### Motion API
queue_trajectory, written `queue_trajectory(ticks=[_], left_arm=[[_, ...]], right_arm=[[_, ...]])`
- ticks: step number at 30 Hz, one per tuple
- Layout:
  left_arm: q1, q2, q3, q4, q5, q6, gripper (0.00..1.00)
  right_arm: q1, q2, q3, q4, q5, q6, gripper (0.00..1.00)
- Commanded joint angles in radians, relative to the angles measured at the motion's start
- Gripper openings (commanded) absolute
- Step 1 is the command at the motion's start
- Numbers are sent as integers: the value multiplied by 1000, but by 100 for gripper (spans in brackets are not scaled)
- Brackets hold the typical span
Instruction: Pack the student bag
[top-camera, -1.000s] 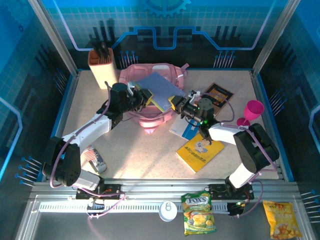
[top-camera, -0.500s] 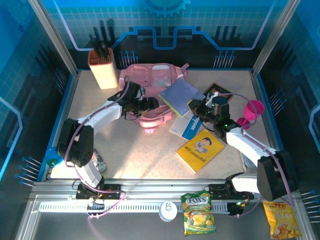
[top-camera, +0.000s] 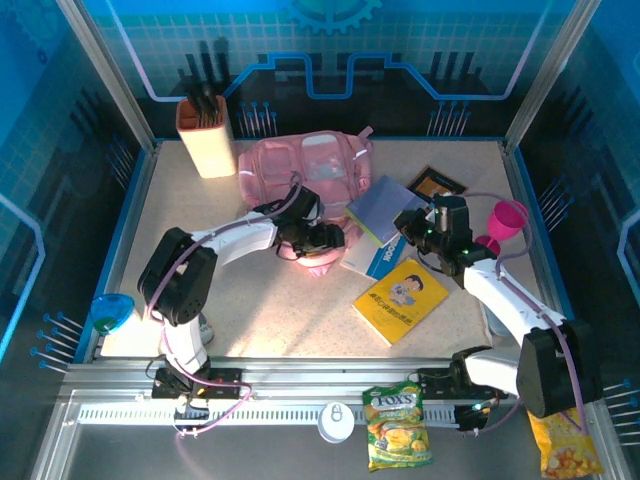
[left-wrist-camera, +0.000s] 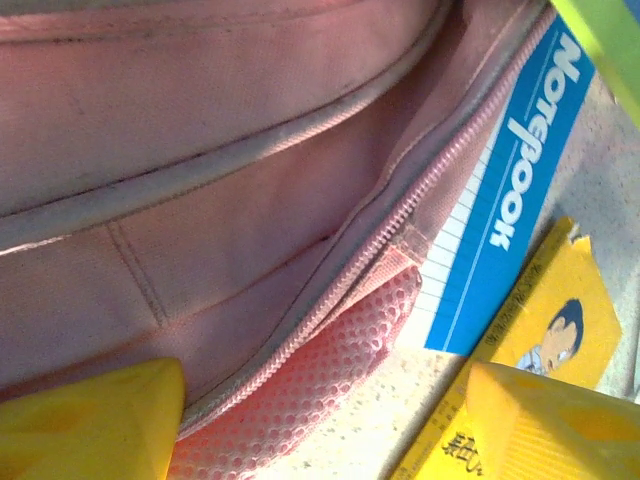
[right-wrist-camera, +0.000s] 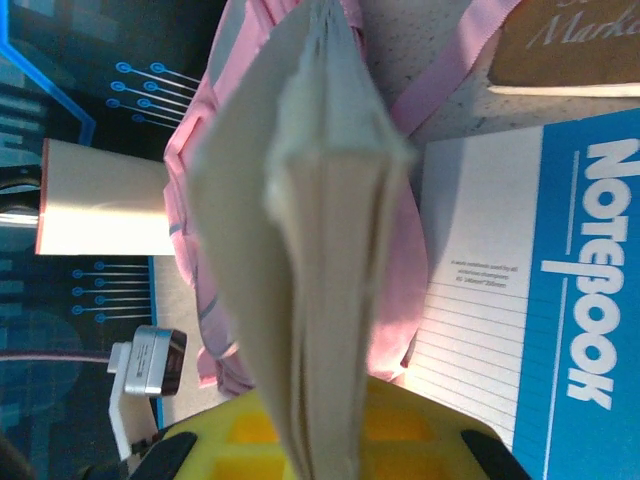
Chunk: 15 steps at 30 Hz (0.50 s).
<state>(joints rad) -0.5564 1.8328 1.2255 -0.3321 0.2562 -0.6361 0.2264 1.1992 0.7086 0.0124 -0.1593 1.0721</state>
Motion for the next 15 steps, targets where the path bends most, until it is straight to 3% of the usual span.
queue_trajectory(ticks=[1,4,11,15], left_arm=[[-29,-33,12,-46,-1,-39,74],[-28,-40,98,-146,-59,54,75],[-28,-24,261,-353,-302,473,75],[-28,36,343,-432,-424,641,75]], right_arm=[[-29,-37,28,-26,14,-38,6],[-43,-51,29,-39,10,-43,5],[-57,-109,5,-60,30,-52,5],[-57,-121,5,-82,35,-59,5]])
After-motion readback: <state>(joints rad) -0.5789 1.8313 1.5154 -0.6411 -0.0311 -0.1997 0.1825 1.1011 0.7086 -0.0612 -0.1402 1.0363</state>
